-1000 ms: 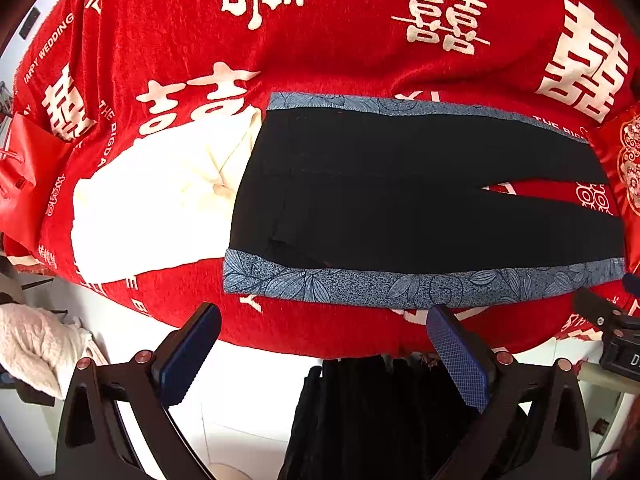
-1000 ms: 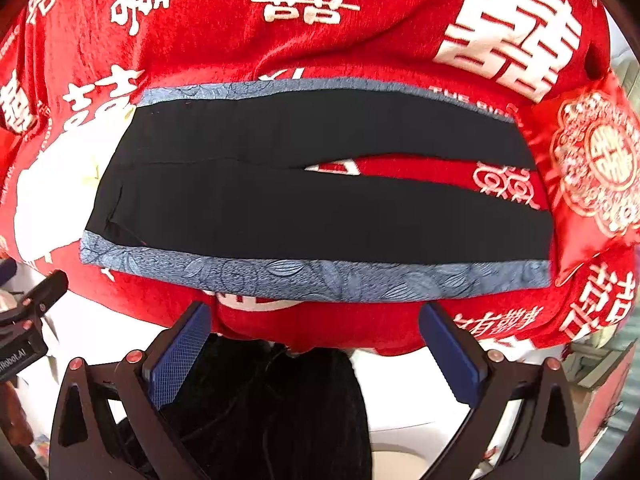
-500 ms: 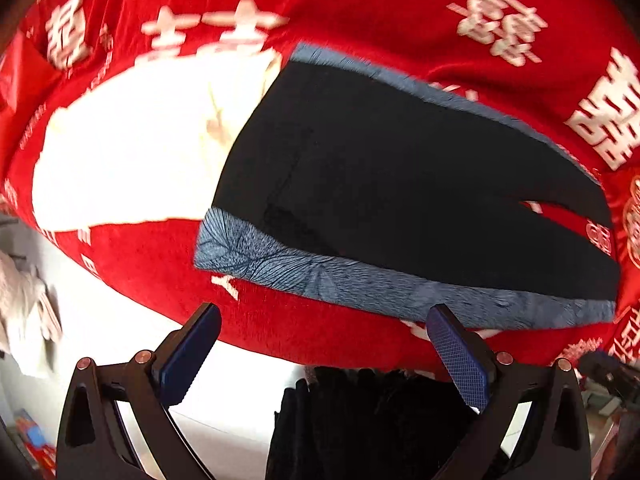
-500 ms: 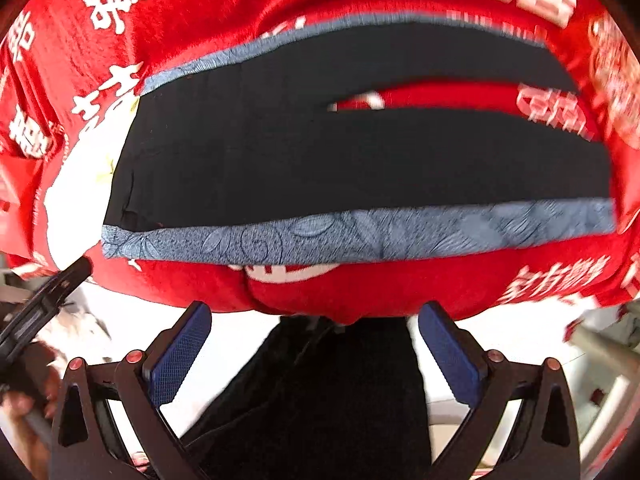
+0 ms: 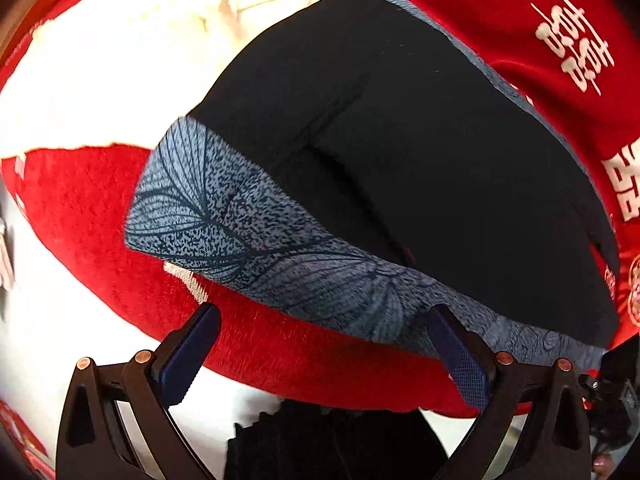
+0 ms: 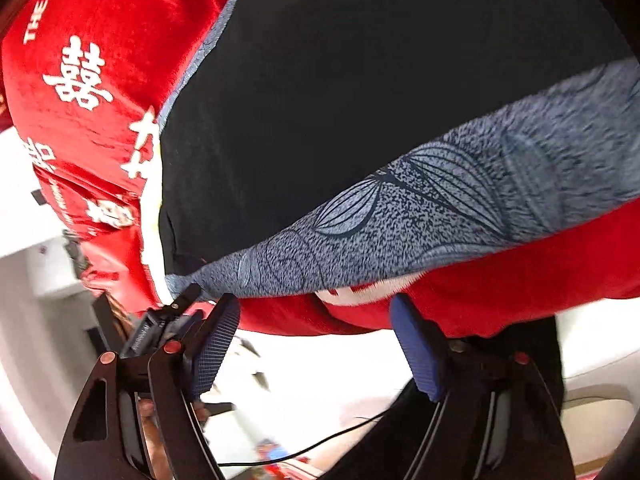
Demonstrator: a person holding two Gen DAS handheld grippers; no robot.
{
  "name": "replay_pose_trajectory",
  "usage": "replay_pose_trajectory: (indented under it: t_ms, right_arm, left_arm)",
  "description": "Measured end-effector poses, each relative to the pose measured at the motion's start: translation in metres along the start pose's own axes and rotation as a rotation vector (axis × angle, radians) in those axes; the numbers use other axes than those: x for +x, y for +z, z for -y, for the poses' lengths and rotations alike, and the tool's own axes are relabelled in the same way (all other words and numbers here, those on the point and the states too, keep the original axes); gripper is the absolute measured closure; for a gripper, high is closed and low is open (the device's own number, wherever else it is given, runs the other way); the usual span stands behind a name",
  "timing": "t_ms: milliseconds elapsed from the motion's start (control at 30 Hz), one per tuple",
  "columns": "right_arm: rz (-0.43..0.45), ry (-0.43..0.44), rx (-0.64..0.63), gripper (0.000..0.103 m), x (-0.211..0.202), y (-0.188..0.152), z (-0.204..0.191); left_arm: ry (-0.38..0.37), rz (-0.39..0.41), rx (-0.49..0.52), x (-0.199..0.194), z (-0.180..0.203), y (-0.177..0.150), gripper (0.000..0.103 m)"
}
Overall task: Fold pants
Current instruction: 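Grasp the blue-grey waistband of the black pants with both grippers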
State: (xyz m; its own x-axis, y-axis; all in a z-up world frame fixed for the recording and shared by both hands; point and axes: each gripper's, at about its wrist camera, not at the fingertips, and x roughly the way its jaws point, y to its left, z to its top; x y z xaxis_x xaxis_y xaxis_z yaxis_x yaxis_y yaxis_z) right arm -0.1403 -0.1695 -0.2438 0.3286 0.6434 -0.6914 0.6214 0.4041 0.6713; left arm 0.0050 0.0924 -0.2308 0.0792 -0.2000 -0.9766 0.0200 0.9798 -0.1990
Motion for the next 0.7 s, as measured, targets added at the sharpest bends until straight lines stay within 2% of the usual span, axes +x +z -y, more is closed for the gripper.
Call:
replay_pose_trajectory:
  t_ms: [167, 267, 367, 400, 467, 500, 533, 567, 633, 700]
  right_arm:
    - [0.004, 0.111, 0.009, 0.023, 0.012, 0.008, 0.013]
    - [0.010, 0.175, 0.030, 0.023, 0.016, 0.014, 0.015]
    - [0.022, 0.188, 0.013, 0.023, 0.015, 0.011, 0.012]
    - [0.024, 0.195, 0.020, 0.024, 0.015, 0.010, 0.014]
    - [0.036, 0.217, 0.055, 0.039, 0.016, 0.012, 0.019]
    - [0.041, 0.215, 0.067, 0.060, 0.018, 0.014, 0.020]
    - [0.047, 0.197, 0.089, 0.086, 0.019, 0.016, 0.019]
    - [0.050, 0.176, 0.105, 0.097, 0.019, 0.016, 0.022]
    - [0.067, 0.134, 0.122, 0.098, 0.015, 0.016, 0.017]
    - [0.098, 0.071, 0.034, 0.098, -0.003, 0.014, -0.011]
  left_arm:
    - [-0.078, 0.007, -0.063, 0.013, -0.011, 0.008, 0.000]
    - [-0.096, 0.024, -0.089, 0.014, -0.009, 0.015, 0.001]
    - [-0.067, 0.059, -0.089, 0.011, -0.005, 0.019, 0.015]
    - [-0.058, 0.069, -0.082, 0.010, -0.003, 0.020, 0.026]
    - [-0.070, 0.080, -0.059, 0.006, 0.002, 0.024, 0.048]
    - [-0.094, 0.081, -0.045, 0.004, 0.005, 0.025, 0.067]
    - [-0.120, 0.068, -0.028, 0.001, 0.008, 0.028, 0.074]
    - [-0.112, 0.068, -0.023, -0.002, 0.010, 0.030, 0.076]
    - [-0.103, 0.071, -0.011, -0.016, 0.014, 0.035, 0.079]
    - [-0.125, 0.086, -0.024, -0.035, 0.014, 0.042, 0.079]
